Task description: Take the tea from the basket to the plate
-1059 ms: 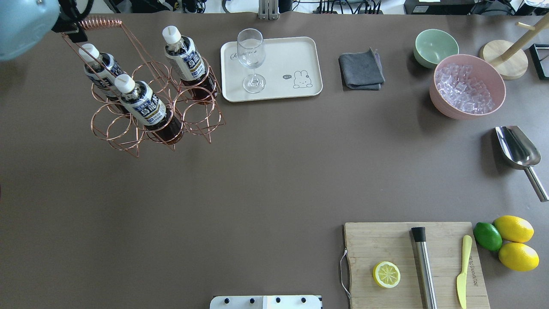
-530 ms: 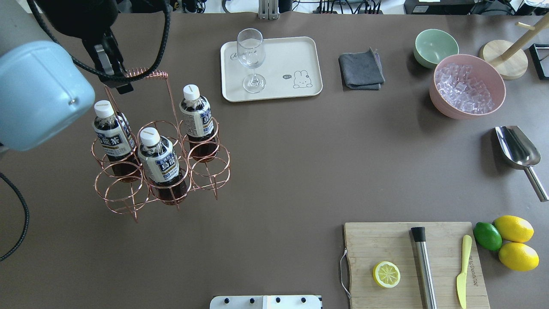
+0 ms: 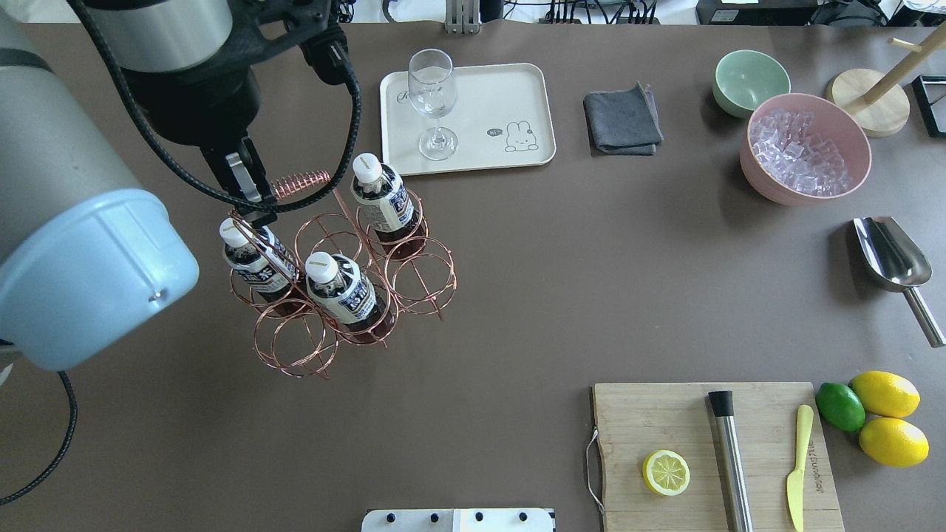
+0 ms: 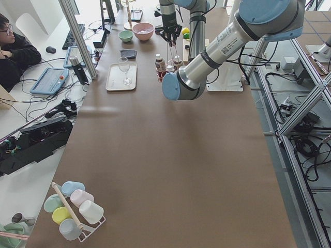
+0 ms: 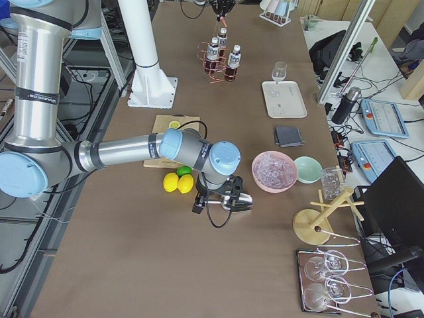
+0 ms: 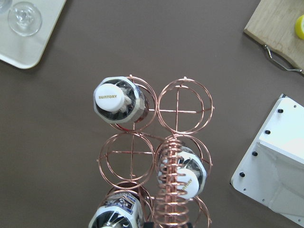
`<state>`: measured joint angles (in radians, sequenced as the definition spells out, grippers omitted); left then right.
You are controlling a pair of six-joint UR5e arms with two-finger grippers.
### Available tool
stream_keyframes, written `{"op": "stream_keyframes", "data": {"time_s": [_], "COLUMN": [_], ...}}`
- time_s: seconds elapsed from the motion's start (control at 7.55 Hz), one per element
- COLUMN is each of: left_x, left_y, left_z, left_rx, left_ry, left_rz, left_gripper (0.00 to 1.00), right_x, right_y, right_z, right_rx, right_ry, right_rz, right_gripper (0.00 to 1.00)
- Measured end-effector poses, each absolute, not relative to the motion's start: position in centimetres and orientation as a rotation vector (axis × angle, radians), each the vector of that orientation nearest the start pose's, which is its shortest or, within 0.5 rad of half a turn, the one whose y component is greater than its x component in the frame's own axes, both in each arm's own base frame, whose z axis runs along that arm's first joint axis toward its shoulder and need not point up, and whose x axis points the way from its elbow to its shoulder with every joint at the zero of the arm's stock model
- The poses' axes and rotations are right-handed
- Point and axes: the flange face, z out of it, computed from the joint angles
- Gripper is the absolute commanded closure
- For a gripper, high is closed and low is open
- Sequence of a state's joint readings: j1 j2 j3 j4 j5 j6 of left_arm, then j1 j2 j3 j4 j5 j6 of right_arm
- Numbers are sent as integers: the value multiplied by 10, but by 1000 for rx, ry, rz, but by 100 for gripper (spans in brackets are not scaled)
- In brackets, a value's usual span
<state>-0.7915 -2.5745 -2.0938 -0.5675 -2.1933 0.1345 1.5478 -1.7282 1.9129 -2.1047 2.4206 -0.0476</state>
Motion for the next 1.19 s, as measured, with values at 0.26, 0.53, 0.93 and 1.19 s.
{"op": "stream_keyframes", "data": {"time_s": [0.26, 0.53, 0.93, 1.19], "left_x": [309, 331, 378, 412], "left_y": [-408, -394, -376, -365], "left_z": [-10, -28, -50, -49], "left_rx": [397, 470, 506, 484], "left_ry": [754, 728, 691, 693], "left_rz": [1061, 1164, 1278, 1334], "left_gripper": [100, 100, 100, 100], "right_x": [49, 49, 49, 49], "right_y": [-392, -391, -392, -392], "right_z": [606, 606, 604, 592], "right_rx": [-318, -319, -316, -306], "right_ry": [-844, -844, -842, -832], "right_rz": [83, 83, 80, 75], "right_gripper": [0, 0, 0, 0]}}
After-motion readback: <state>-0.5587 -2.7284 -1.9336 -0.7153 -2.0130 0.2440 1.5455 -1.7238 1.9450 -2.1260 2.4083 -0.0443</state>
